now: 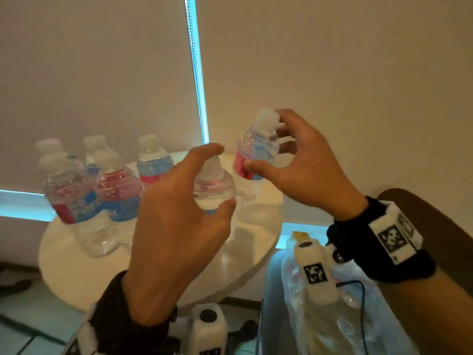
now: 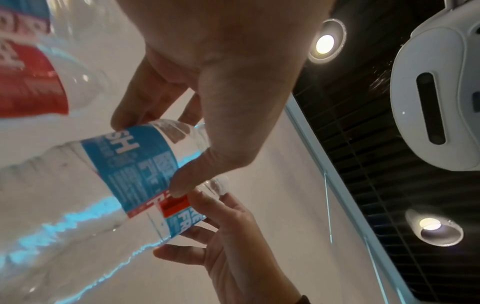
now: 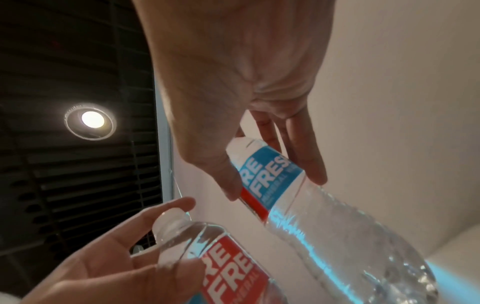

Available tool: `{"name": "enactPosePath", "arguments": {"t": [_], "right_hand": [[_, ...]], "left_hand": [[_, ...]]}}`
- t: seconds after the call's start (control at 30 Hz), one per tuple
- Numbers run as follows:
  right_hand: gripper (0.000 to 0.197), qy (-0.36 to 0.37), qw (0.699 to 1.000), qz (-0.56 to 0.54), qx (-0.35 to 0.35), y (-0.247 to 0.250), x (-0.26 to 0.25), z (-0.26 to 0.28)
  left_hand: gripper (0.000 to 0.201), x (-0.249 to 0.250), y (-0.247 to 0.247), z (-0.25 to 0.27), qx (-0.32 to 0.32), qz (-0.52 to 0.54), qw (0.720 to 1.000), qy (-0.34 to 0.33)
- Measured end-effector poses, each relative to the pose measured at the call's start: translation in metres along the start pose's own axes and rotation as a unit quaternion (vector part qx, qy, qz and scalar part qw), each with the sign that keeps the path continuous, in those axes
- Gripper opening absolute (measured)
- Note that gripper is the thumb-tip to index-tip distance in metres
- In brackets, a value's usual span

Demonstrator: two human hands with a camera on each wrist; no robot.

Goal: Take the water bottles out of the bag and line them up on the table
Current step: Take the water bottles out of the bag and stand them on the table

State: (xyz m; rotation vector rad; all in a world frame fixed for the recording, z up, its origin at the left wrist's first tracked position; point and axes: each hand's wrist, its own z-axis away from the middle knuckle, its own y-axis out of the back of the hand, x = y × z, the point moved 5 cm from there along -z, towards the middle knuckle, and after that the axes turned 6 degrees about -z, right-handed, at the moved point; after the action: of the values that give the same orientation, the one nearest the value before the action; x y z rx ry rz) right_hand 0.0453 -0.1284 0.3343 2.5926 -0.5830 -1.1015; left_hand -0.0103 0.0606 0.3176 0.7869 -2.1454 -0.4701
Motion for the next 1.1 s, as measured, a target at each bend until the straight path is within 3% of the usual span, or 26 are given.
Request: {"name": "enactPosePath", "arguments": {"t": [0.3,0.57,0.8,0.93,1.1], "right_hand": [[0.064,-0.044,0.991,0.016,-0.129,-0.087,0.012,-0.035],[0.063,-0.074,0.985,0.005,-0.158,-0.115,0.016,-0.041],[0.067,-0.09,0.983,-0.004,-0.162,-0.115,0.018,-0.038],[0.084,-0.119,0.979,0.022,-0.161,-0.103,0.022,-0.028],[0.061,-0.126,0.988,0.035,-0.078,-0.036,0.034,0.003]], "left_hand": [[0.069,-0.032,0.031,-0.008,0.017,-0.122,0.991,0.046],[0.071,-0.037,0.039,-0.015,0.0,-0.261,0.965,0.017],[0.077,-0.036,0.04,-0.02,-0.083,-0.284,0.954,0.055],[0.086,-0.035,0.039,-0.014,-0.073,-0.229,0.969,0.06],[0.096,-0.033,0.035,-0.003,-0.003,-0.193,0.98,0.037]]}}
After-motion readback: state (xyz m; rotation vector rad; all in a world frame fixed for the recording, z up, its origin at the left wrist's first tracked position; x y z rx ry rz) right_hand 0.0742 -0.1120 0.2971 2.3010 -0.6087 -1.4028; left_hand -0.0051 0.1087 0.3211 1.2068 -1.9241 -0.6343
